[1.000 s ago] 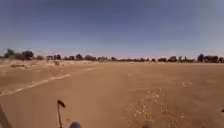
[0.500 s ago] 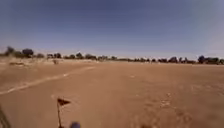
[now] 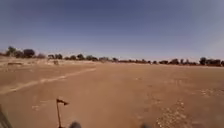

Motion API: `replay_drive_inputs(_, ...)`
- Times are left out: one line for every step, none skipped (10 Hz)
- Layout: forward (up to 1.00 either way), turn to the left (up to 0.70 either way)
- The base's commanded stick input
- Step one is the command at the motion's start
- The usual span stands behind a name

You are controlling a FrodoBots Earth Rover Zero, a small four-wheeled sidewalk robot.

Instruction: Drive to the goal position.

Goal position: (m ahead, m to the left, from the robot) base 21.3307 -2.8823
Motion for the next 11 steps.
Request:
replay_drive_inputs(0.7,0.0)
replay_drive_inputs(0.7,0.0)
replay_drive_inputs(0.7,0.0)
replay_drive_inputs(0.7,0.0)
replay_drive_inputs(0.7,0.0)
replay_drive_inputs(0.7,0.0)
replay_drive_inputs(0.7,0.0)
replay_drive_inputs(0.7,0.0)
replay_drive_inputs(0.7,0.0)
replay_drive_inputs(0.7,0.0)
replay_drive_inputs(0.7,-0.35)
